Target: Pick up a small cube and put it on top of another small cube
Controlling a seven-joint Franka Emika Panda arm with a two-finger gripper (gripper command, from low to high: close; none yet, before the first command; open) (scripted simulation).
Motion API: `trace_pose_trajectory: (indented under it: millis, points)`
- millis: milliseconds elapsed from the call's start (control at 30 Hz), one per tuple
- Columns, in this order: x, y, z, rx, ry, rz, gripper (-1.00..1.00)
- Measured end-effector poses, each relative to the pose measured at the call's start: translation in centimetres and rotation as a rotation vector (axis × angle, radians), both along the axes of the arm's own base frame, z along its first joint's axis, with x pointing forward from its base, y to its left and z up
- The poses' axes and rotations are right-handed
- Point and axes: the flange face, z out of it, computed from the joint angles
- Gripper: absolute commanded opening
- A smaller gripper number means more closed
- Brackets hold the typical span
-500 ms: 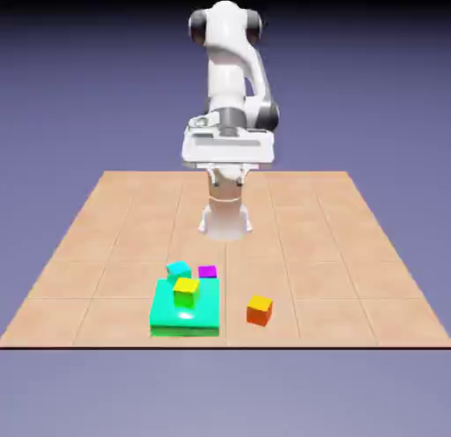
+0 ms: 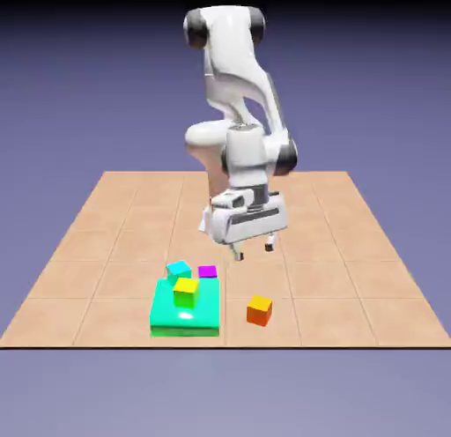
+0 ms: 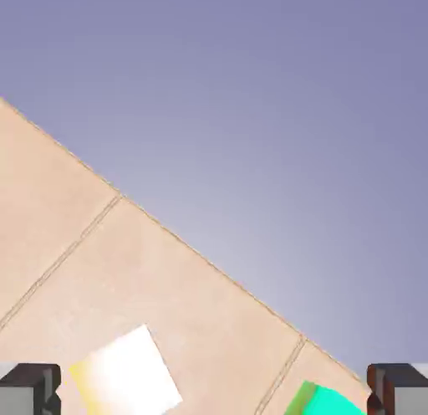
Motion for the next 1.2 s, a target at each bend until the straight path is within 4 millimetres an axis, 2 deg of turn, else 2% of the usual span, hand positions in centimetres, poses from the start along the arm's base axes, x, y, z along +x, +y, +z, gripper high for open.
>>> trace_pose_trajectory:
  millis: [233,300,467,500,567,733,767,867,900,933,1000,1033,1067,1100,1200]
  points:
    - [0.1,2.1,-7.9,-0.134,0.201,0.327,0.0]
    - [0.0,2.2,-8.4,-0.142,0.212,0.346,0.0]
    - [0.1,2.0,-14.5,-0.143,0.211,0.347,0.0]
    - [0.0,2.0,-15.4,-0.142,0.212,0.346,-1.0]
    - [0.0,2.0,-15.4,-0.142,0.212,0.346,-1.0]
    - [0.1,2.2,-9.1,-0.143,0.212,0.347,-1.0]
    - [0.3,1.5,-7.8,-0.141,0.212,0.34,-1.0]
    - [2.0,-4.2,-3.5,-0.137,0.209,0.289,-1.0]
    - [2.2,-6.8,-2.1,-0.134,0.21,0.261,-1.0]
    - [2.3,-9.6,-0.7,-0.13,0.212,0.226,-1.0]
    - [2.0,-13.2,1.8,-0.126,0.217,0.2,-1.0]
    - [1.6,-15.7,3.0,-0.122,0.222,0.173,-1.0]
    - [1.4,-16.6,3.6,-0.121,0.224,0.168,-1.0]
    - [1.6,-16.0,3.6,-0.122,0.223,0.18,-1.0]
    - [1.7,-15.9,-0.2,-0.118,0.222,0.182,-1.0]
